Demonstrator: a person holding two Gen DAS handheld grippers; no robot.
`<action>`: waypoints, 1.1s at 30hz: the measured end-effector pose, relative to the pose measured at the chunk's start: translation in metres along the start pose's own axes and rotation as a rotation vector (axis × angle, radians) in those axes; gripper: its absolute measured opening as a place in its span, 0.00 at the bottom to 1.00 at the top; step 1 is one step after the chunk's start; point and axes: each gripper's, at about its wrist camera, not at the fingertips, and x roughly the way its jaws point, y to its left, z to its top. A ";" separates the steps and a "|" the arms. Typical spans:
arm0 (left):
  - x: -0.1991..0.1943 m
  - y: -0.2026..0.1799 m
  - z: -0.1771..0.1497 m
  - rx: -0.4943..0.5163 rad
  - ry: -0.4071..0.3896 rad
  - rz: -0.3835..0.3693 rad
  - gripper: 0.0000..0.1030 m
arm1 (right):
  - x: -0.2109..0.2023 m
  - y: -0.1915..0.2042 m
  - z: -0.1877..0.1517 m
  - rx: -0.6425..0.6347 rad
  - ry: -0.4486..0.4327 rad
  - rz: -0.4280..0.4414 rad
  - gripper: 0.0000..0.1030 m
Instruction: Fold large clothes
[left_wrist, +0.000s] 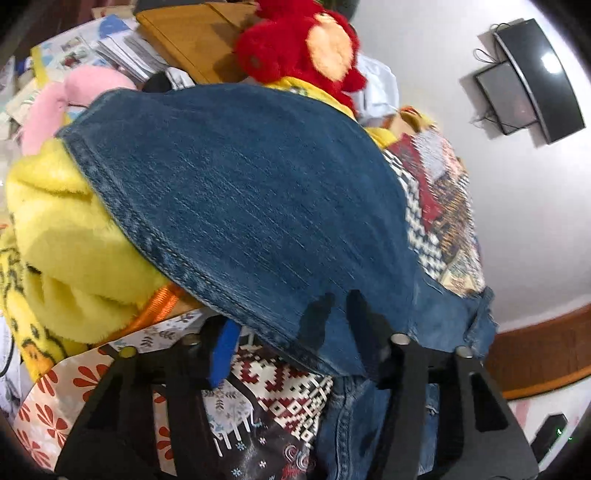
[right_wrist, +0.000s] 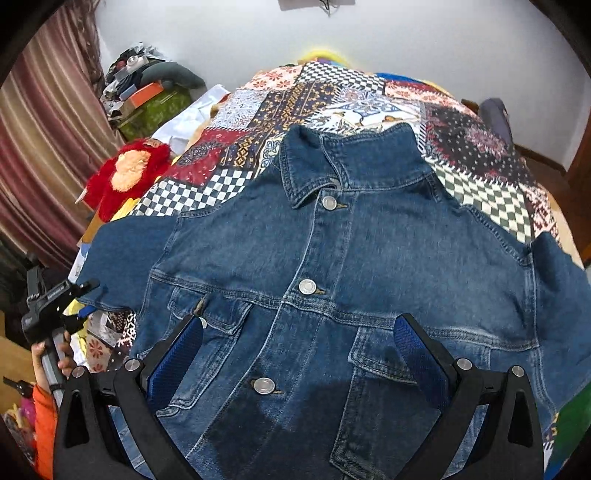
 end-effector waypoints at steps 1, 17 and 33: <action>-0.003 -0.004 -0.001 0.026 -0.024 0.031 0.39 | -0.001 0.001 0.000 -0.005 0.000 -0.003 1.00; -0.039 -0.166 -0.038 0.636 -0.250 0.148 0.10 | -0.058 -0.010 -0.001 0.015 -0.107 0.007 1.00; 0.059 -0.168 -0.127 0.667 0.288 0.062 0.33 | -0.124 -0.035 -0.025 0.033 -0.225 -0.022 1.00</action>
